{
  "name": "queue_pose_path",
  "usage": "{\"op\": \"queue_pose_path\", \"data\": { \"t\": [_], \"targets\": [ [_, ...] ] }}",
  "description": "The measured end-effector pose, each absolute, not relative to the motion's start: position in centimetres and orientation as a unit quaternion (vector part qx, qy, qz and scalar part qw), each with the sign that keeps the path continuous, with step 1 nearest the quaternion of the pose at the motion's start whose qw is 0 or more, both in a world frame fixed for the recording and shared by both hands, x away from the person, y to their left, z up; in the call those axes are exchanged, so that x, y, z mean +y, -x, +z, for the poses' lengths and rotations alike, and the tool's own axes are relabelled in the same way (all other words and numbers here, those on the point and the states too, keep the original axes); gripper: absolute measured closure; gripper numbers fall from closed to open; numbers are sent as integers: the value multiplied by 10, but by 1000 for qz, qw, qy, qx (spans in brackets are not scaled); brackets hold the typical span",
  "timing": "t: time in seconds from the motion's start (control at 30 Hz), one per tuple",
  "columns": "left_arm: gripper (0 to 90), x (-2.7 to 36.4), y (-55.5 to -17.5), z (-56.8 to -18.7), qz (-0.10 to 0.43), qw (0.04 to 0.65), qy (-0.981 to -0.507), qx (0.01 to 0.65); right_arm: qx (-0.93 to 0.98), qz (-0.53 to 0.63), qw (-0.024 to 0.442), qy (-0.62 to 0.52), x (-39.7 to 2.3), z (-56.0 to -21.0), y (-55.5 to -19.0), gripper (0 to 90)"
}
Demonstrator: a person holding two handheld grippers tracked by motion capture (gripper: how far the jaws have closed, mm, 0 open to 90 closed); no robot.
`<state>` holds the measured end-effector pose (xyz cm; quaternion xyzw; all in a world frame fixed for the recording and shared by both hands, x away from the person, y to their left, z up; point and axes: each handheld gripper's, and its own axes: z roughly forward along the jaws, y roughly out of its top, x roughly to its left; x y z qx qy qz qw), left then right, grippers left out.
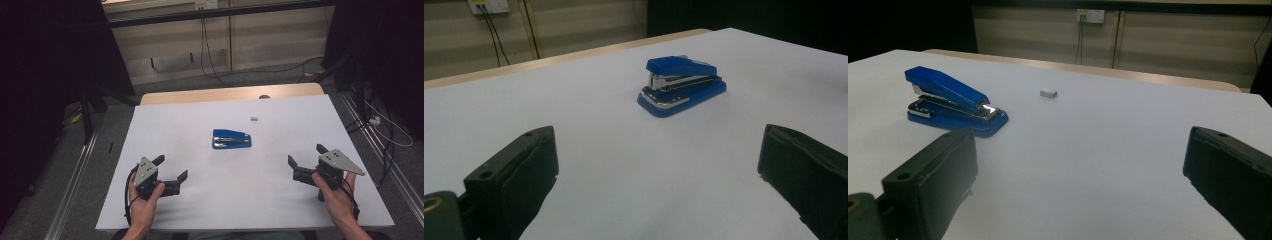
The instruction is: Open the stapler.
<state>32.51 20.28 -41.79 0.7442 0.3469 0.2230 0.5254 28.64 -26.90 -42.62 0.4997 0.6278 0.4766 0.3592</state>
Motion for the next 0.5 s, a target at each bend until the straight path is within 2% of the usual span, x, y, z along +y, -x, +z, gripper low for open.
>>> {"op": "queue_pose_path", "data": {
  "t": [0.33,0.5],
  "targets": [
    [33,199,-328,-420,201,524,-747,356,633,480,352,-495,-268,-426,-287,7],
    [37,199,-331,-421,206,523,-743,364,633,481,348,-496,-269,-427,-287,7]
  ]
}}
